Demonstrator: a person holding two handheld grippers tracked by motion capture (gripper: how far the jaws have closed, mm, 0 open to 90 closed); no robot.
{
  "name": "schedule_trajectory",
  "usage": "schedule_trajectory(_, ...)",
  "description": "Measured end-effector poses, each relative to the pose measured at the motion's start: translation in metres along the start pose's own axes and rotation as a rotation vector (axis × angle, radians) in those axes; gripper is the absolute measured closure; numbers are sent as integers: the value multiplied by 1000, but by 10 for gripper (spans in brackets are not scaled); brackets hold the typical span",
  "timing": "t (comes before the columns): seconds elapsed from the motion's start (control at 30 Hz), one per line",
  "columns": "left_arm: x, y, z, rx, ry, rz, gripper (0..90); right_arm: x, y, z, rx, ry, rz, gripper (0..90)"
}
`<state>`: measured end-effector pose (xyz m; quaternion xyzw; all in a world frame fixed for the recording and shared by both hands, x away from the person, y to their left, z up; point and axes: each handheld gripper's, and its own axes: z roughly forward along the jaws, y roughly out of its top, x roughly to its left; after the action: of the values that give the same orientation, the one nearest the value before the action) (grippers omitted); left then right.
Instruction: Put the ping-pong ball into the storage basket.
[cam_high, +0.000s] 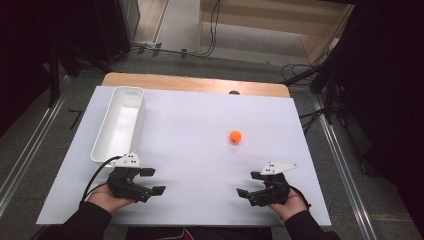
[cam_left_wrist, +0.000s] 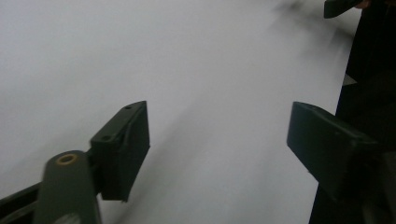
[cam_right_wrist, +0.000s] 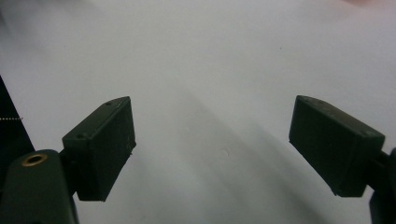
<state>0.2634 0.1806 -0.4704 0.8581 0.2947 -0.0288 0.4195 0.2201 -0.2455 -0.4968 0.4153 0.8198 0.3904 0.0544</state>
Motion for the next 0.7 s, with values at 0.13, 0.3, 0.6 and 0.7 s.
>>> schedule_trajectory(0.13,-6,4,5,4,2,31,200,0,0,0,0,-1,1,132)
schedule_trajectory(0.3,-9,9,11,42,24,6,118,0,0,0,-2,1,0,131)
schedule_trajectory(0.6,-13,14,20,19,-1,32,0,1,0,0,-6,6,0,132)
schedule_trajectory(0.7,-14,17,20,13,-8,45,0,1,0,-1,-6,1,-2,131)
